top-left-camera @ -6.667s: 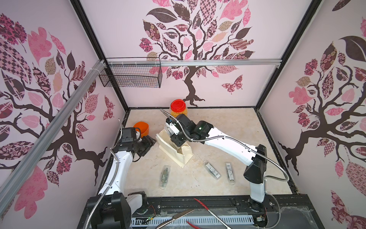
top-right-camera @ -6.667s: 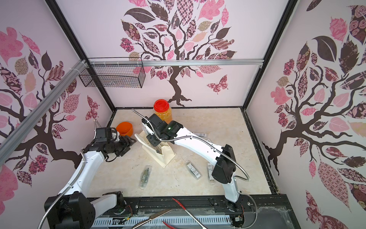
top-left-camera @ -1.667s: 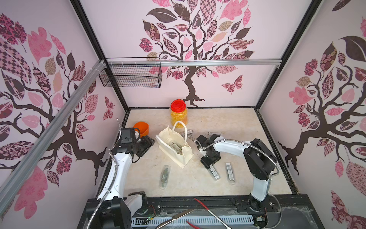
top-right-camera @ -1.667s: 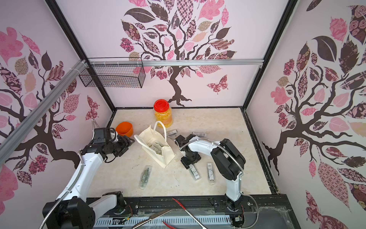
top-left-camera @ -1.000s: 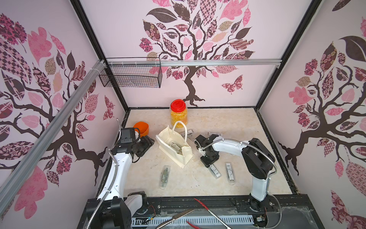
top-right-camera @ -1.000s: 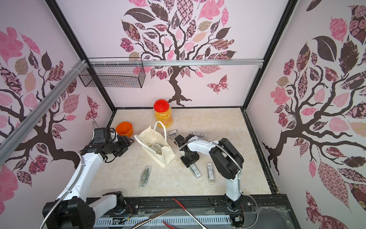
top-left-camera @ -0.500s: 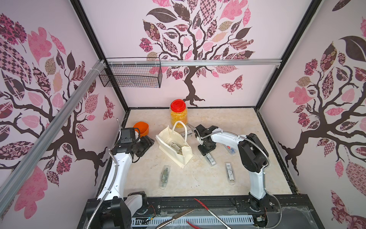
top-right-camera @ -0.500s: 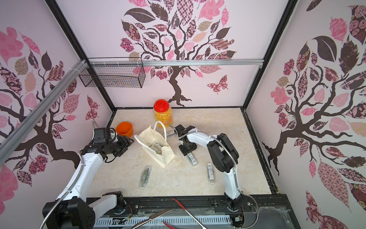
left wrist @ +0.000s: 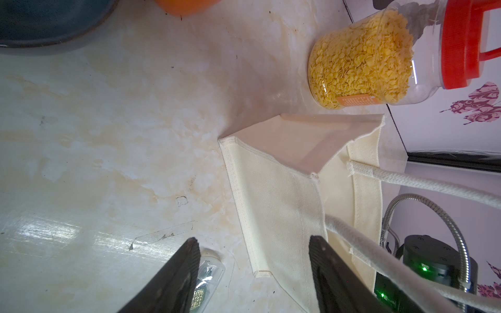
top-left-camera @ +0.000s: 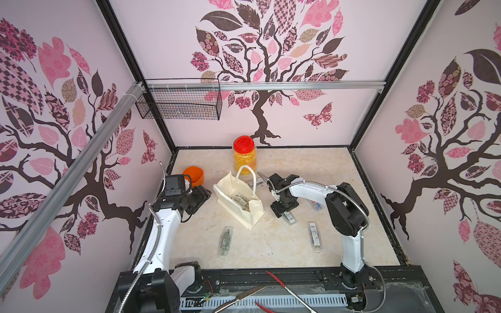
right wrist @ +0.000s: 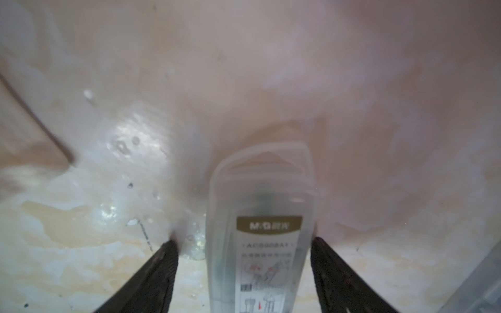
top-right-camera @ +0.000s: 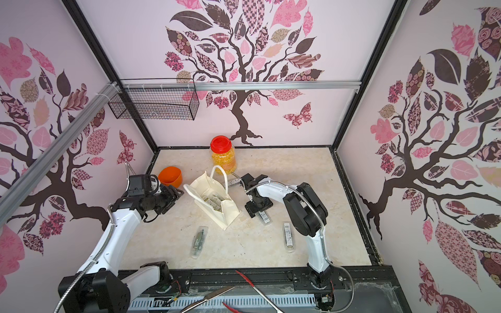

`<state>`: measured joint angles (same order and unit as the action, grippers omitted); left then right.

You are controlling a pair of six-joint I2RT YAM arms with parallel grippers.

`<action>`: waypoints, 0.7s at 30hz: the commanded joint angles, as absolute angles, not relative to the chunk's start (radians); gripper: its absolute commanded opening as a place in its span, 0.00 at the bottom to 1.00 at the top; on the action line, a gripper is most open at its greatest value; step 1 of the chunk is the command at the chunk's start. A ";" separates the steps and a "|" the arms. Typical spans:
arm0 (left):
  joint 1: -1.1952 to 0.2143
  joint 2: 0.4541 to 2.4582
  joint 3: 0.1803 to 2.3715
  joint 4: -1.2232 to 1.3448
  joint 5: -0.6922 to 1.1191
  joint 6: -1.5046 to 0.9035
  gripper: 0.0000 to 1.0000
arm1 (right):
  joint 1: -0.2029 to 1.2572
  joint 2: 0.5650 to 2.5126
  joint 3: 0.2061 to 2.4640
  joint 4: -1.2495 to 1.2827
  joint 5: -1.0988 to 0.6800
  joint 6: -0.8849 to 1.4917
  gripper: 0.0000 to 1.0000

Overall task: Put the compass set into the canvas bag
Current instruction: Move the compass set to the center of the board, then pick up the compass set at the center of the board.

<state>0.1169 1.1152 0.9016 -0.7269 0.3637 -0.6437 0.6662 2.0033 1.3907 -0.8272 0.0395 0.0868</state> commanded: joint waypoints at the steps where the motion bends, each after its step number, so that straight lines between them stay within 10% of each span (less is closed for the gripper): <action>1: 0.114 1.109 0.920 -0.713 0.366 -0.632 0.68 | 0.670 1.935 1.355 -0.859 0.046 0.099 0.80; 21: 0.114 1.106 0.937 -0.712 0.370 -0.633 0.68 | 0.670 1.869 1.294 -0.799 0.053 0.101 0.55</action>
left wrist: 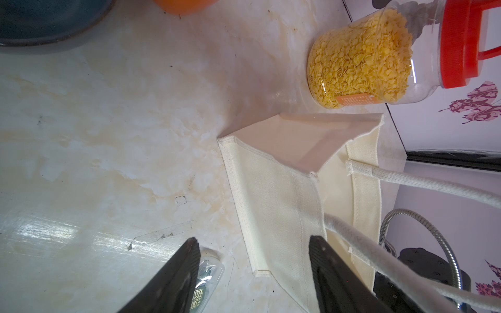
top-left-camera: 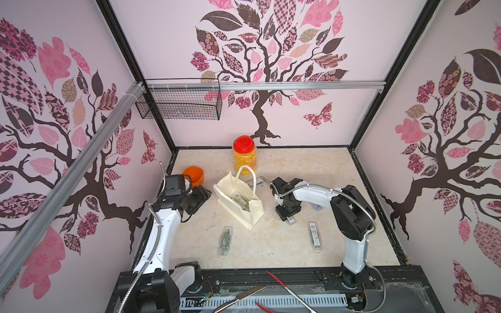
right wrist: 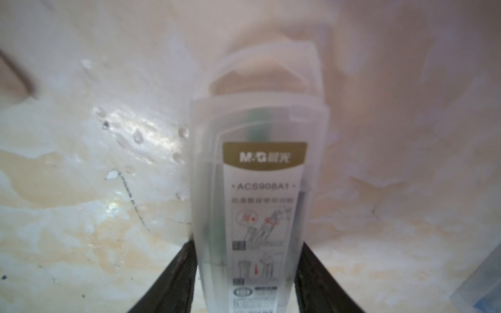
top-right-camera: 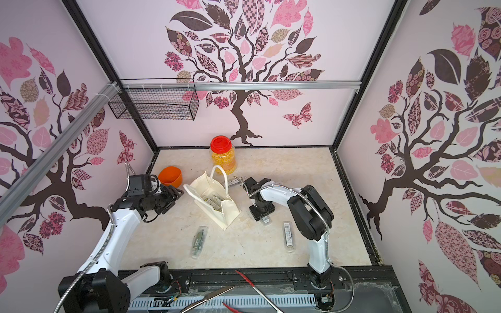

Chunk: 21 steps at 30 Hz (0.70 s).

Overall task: Put the compass set into the canvas bag
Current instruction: Pick up the compass set at the center of the board.

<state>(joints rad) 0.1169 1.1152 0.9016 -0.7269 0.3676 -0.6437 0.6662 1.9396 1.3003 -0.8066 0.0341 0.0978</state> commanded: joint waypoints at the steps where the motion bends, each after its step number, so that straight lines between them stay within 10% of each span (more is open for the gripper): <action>1: 0.114 1.107 0.936 -0.711 0.371 -0.633 0.68 | 0.670 1.859 1.291 -0.798 0.054 0.102 0.54; 21: 0.114 1.084 0.922 -0.698 0.396 -0.640 0.68 | 0.667 1.593 1.567 -0.944 0.182 0.117 0.48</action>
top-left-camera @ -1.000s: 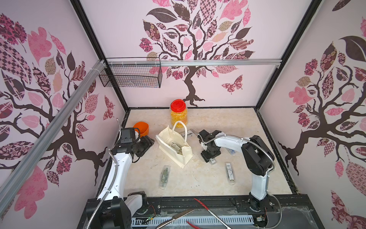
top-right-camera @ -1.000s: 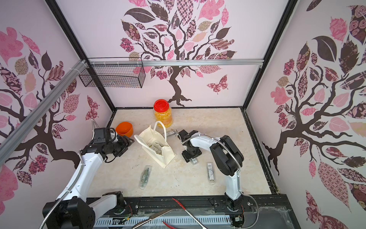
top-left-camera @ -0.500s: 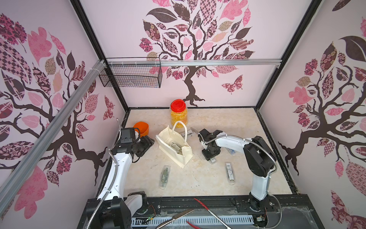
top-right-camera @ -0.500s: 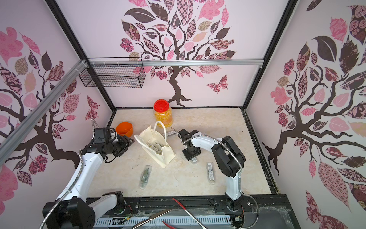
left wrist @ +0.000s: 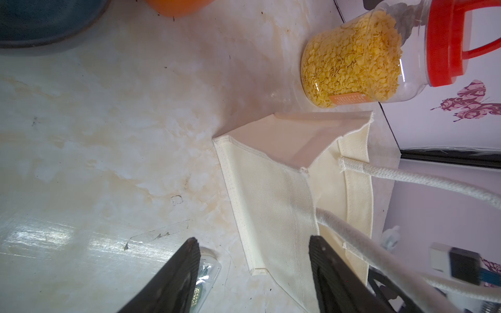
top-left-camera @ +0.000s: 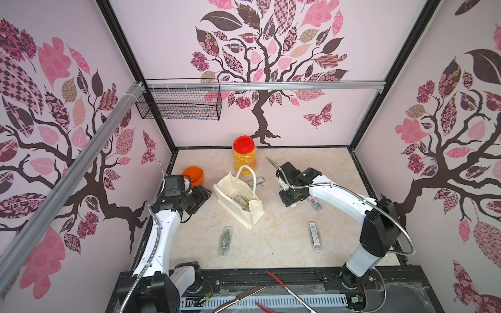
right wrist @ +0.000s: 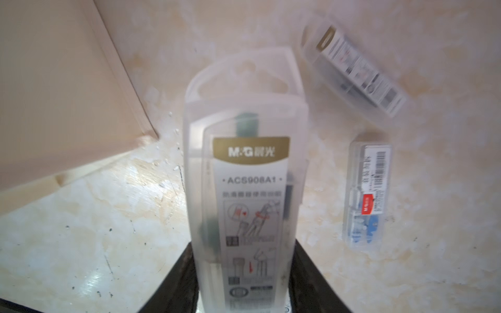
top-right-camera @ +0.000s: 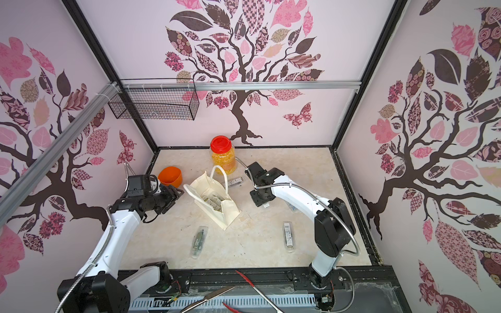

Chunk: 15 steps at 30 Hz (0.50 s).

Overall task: Put the compass set into the canvas bag
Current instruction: Pick up the compass set at the center of the board.

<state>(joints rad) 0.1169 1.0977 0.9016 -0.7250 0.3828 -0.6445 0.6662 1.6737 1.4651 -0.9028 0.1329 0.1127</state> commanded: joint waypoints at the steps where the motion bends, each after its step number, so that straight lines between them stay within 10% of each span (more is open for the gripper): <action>1: 0.114 1.083 0.922 -0.698 0.398 -0.641 0.68 | 0.666 1.582 1.605 -0.942 0.182 0.114 0.48; 15: 0.114 1.089 0.917 -0.696 0.399 -0.643 0.68 | 0.779 1.721 2.089 -0.978 0.090 0.037 0.48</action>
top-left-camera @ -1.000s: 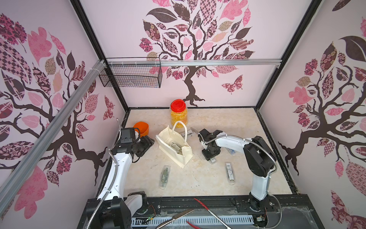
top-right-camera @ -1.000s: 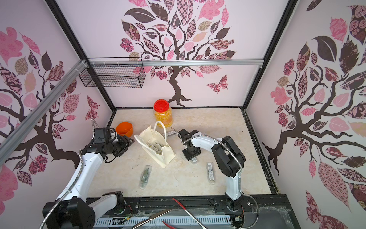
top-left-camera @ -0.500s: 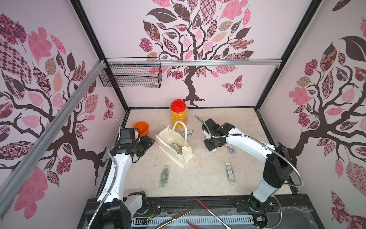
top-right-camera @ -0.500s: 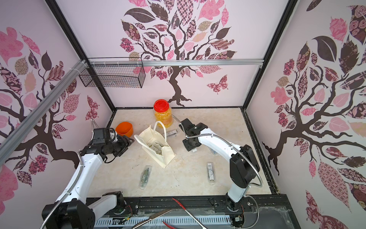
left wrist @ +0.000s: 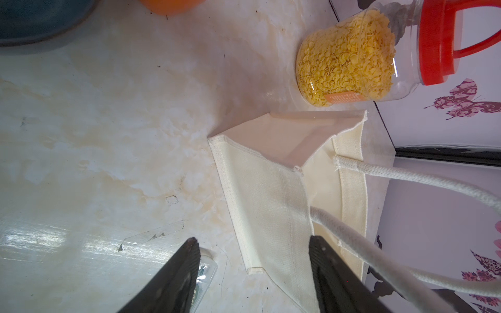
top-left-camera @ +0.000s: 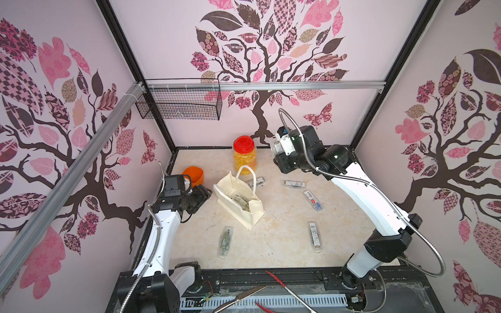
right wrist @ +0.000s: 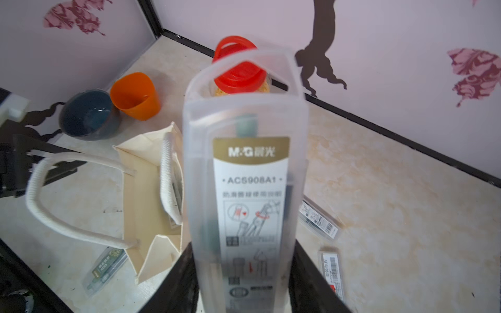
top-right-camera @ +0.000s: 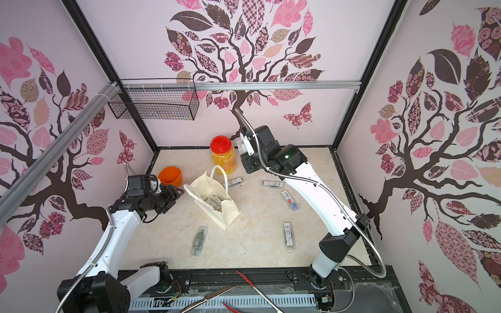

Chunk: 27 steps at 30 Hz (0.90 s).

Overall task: Put the compass set into the canvas bag
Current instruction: Pick up the compass set at the center of the board, then place the compass set in the canvas bag.

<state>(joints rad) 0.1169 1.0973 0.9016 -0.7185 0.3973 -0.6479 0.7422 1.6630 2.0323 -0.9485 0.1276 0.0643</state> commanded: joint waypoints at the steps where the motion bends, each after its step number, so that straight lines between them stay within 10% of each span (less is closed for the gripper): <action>1: 0.114 1.088 0.916 -0.698 0.399 -0.643 0.68 | 0.785 1.740 2.118 -0.984 0.054 0.045 0.48; 27: 0.114 1.092 0.893 -0.698 0.379 -0.632 0.68 | 0.971 2.137 2.127 -0.881 0.048 0.040 0.48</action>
